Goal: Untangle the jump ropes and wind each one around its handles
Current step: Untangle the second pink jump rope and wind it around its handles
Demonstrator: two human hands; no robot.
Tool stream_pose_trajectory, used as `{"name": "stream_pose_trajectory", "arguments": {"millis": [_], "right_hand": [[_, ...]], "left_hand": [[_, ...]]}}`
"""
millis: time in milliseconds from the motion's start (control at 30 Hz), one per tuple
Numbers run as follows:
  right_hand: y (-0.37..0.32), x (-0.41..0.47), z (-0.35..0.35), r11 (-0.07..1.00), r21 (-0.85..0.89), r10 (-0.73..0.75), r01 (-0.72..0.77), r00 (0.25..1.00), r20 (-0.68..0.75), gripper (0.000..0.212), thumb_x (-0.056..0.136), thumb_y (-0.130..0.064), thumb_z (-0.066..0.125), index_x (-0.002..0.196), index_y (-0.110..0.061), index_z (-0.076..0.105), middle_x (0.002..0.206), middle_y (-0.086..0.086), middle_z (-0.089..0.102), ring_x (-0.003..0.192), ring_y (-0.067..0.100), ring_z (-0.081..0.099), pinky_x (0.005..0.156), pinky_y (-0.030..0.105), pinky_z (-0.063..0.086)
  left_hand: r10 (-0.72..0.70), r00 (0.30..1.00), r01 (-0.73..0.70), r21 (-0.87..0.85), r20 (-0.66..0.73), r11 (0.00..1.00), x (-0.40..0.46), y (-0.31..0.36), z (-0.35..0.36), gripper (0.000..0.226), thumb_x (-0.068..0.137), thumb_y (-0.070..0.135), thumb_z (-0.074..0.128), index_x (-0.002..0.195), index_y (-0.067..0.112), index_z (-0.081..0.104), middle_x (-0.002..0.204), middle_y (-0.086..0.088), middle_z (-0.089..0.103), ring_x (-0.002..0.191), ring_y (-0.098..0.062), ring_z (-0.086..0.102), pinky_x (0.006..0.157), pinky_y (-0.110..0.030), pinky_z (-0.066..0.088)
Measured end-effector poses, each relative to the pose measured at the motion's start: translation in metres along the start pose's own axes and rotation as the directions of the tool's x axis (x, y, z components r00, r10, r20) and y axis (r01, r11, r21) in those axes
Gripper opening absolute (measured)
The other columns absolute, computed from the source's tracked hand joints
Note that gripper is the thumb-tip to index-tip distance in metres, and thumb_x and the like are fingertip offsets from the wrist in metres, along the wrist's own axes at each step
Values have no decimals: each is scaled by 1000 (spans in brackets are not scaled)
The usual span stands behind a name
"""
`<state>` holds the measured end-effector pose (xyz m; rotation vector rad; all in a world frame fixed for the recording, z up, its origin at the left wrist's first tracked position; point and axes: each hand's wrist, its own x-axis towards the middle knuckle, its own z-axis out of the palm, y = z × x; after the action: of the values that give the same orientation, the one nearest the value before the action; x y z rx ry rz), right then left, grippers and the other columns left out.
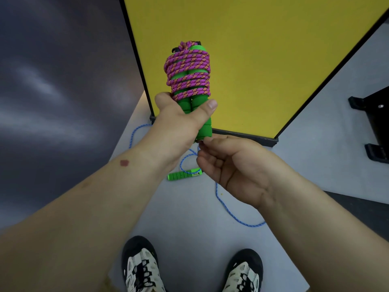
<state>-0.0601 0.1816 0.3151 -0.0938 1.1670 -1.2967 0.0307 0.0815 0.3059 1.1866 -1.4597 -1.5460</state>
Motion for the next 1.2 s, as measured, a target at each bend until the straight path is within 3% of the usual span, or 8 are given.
{"name": "stream_pose_trajectory", "arguments": {"millis": [200, 300, 467, 733, 867, 933, 1033, 1200], "right_hand": [[-4, -2, -3, 992, 119, 51, -52, 999, 11, 17, 93, -2, 62, 108, -1, 68, 85, 8, 71, 73, 14, 67, 67, 25, 61], [-8, -2, -3, 984, 153, 91, -90, 996, 3, 10, 93, -1, 61, 99, 0, 69, 82, 9, 71, 73, 14, 67, 66, 25, 61], [-14, -2, -2, 987, 75, 141, -145, 989, 47, 12, 93, 0, 58, 87, 0, 68, 76, 10, 66, 68, 15, 64, 62, 24, 59], [-19, -1, -2, 937, 244, 241, -250, 968, 66, 9, 91, 5, 56, 90, 5, 66, 82, 13, 65, 71, 18, 66, 69, 25, 60], [-17, 1, -2, 921, 290, 259, -259, 965, 39, 9, 90, 5, 58, 93, 5, 66, 81, 13, 66, 68, 17, 66, 67, 24, 60], [-15, 1, -3, 950, 215, 231, -224, 973, -7, 8, 91, 3, 60, 89, 3, 68, 77, 11, 67, 65, 14, 65, 62, 22, 59], [-14, 3, -5, 993, -80, 83, -90, 993, -80, 6, 90, -6, 68, 88, -2, 71, 73, 6, 71, 58, 9, 63, 54, 20, 56], [-13, 8, -11, 844, -520, -197, 133, 978, -68, 13, 90, -22, 73, 87, -10, 72, 67, 2, 66, 59, 12, 58, 58, 26, 55]], "left_hand": [[31, 999, -28, -53, 42, 998, 5, -3, 1, 54, 93, 24, 72, 130, 11, 36, 98, 3, 60, 86, -13, 65, 76, -35, 60], [54, 998, -50, -110, 40, 993, 5, -6, 2, 56, 90, 19, 75, 128, 13, 36, 97, 4, 60, 84, -13, 66, 74, -35, 60], [66, 998, -69, -215, -20, 974, 7, -11, 1, 60, 76, 15, 85, 118, 21, 42, 89, 5, 66, 80, -18, 69, 74, -47, 61], [207, 978, -208, -16, -23, 978, -2, -8, 3, 69, 75, 16, 86, 126, 20, 39, 98, 3, 67, 86, -15, 73, 74, -46, 63], [167, 986, -166, -37, 12, 985, -3, -10, 3, 69, 76, 14, 86, 126, 21, 39, 100, -1, 67, 90, -21, 73, 75, -47, 63], [102, 994, -98, -107, 33, 990, -2, -10, 4, 65, 79, 9, 84, 126, 19, 39, 99, -2, 66, 87, -22, 72, 72, -44, 63], [-8, 999, 18, -191, 52, 981, -2, -8, 5, 59, 83, 6, 80, 124, 15, 39, 92, -4, 63, 67, -17, 67, 57, -34, 56], [-91, 993, 103, -183, 73, 978, 0, -7, 4, 59, 82, 13, 83, 124, 19, 41, 93, -3, 64, 64, -15, 66, 56, -30, 54]]}}
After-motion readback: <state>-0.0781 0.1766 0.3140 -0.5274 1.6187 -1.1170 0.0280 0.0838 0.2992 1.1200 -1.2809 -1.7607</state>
